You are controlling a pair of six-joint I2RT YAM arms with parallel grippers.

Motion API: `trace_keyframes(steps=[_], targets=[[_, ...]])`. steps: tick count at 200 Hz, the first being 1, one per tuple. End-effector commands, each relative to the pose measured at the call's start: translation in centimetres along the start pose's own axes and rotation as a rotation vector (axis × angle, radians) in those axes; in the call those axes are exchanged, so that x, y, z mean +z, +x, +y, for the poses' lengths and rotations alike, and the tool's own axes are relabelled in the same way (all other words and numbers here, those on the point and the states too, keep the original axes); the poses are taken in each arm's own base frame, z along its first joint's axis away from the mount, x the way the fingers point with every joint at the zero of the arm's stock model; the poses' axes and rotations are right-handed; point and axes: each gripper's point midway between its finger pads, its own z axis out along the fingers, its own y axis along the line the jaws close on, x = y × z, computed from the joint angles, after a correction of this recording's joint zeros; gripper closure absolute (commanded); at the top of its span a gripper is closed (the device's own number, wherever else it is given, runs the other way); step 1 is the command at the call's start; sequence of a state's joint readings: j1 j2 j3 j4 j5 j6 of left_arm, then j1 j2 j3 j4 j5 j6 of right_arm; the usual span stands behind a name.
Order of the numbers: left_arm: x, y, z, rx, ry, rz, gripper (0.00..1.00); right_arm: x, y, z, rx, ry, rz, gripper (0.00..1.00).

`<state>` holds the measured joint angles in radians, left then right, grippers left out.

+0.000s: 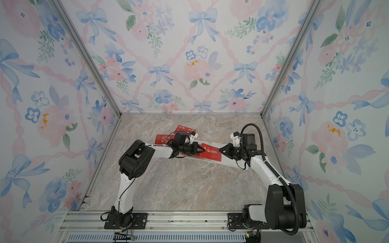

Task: Place the photos into the photo albums
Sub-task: Insert the photo into the photo album.

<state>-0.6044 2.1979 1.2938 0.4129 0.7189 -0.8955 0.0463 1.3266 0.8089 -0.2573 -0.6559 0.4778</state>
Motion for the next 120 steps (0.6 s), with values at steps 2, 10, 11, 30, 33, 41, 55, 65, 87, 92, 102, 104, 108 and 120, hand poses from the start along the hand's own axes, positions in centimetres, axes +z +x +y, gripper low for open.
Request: trace_keyframes(steps=[2, 10, 11, 30, 33, 41, 55, 65, 87, 92, 102, 104, 108, 120], targets=[[1.1, 0.0, 0.0, -0.001, -0.003, 0.005, 1.00, -0.4, 0.8, -0.7, -0.001, 0.025, 0.008, 0.82], [1.5, 0.0, 0.0, -0.002, -0.001, 0.007, 1.00, -0.6, 0.8, -0.7, -0.002, 0.028, 0.005, 0.82], [1.5, 0.0, 0.0, -0.003, -0.001, 0.007, 1.00, -0.6, 0.8, -0.7, -0.002, 0.029, 0.005, 0.82], [2.2, -0.1, -0.1, -0.001, 0.000, 0.008, 1.00, -0.7, 0.9, -0.8, -0.002, 0.034, 0.005, 0.82], [2.3, -0.1, -0.1, -0.002, 0.001, 0.009, 1.00, -0.8, 0.9, -0.8, -0.001, 0.034, 0.005, 0.82], [2.6, -0.1, -0.2, -0.002, 0.003, 0.010, 1.00, -0.8, 0.9, -0.9, -0.001, 0.036, 0.005, 0.82], [3.0, 0.0, -0.5, 0.000, 0.007, 0.014, 1.00, -1.0, 0.9, -0.9, 0.000, 0.037, 0.001, 0.82], [3.2, 0.1, -0.6, 0.000, 0.009, 0.016, 1.00, -1.1, 0.9, -1.0, 0.001, 0.038, -0.001, 0.82], [3.7, 0.3, -0.3, -0.023, 0.001, 0.017, 1.00, -1.5, 0.9, -1.1, 0.002, 0.042, -0.006, 0.82], [3.8, 0.3, -0.2, -0.032, -0.003, 0.015, 0.99, -1.5, 1.0, -1.0, -0.001, 0.041, -0.004, 0.82], [3.9, 0.3, 0.0, -0.043, -0.007, 0.013, 0.96, -1.6, 1.0, -1.0, -0.001, 0.042, -0.006, 0.82], [4.0, 0.3, -0.1, -0.042, -0.006, 0.013, 0.96, -1.7, 1.0, -1.0, -0.001, 0.041, -0.007, 0.82], [4.1, 0.3, -0.1, -0.045, -0.006, 0.014, 0.95, -1.7, 1.1, -1.0, -0.002, 0.042, -0.008, 0.82], [4.3, 0.3, -0.3, -0.044, -0.002, 0.013, 0.92, -1.8, 1.2, -1.0, -0.003, 0.044, -0.009, 0.82]])
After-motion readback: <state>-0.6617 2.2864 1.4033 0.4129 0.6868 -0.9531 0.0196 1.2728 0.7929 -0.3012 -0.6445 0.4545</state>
